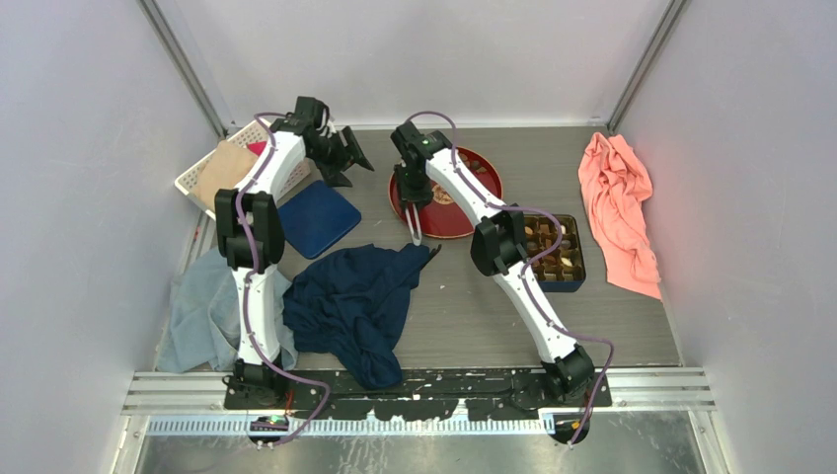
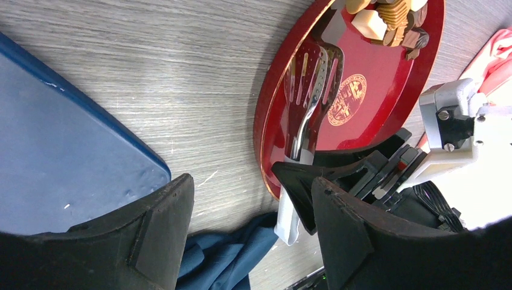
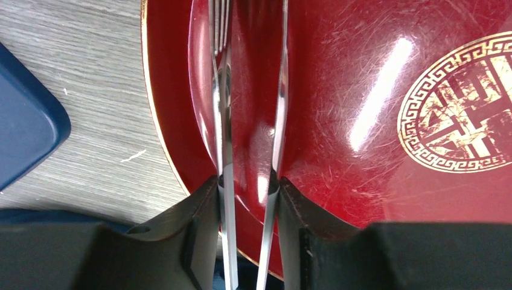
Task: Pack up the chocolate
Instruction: Pick up the fake chocolate from the plate.
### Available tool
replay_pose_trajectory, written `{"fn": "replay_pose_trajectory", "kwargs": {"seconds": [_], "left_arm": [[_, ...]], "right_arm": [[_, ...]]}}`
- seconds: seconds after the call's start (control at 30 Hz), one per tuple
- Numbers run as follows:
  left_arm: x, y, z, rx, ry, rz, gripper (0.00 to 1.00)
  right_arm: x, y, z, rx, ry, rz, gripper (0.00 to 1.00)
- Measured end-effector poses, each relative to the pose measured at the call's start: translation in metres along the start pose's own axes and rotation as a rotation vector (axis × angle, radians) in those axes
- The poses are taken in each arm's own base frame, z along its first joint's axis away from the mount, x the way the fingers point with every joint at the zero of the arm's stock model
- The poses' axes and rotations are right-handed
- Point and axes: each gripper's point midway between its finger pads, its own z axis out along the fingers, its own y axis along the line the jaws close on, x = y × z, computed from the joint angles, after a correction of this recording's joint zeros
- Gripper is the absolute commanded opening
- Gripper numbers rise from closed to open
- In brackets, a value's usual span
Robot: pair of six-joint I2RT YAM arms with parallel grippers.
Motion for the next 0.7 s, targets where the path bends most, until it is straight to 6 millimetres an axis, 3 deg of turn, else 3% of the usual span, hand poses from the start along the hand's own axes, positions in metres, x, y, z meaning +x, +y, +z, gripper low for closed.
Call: {"fn": "replay_pose_trajectory", "kwargs": {"seconds": [0.3,0.47,0.7], "left_arm": [[0.0,-0.001,0.0,0.004,0.002,-0.001,0.72],[0.0,-0.001,0.0,0.005,0.003,-0.002,0.72],[-0.001,-0.003,0.0,0.014,-0.004,-0.001,0.72]], "right_arm": [[0.0,-0.003,0.001,0.012,-0.003,0.0,0.22],[0.006,-0.007,-0.003,0.029,0.015,-0.003,0.19],[0.024,-0.016,-0.032,0.044,0.057,0.006,0.14]]}}
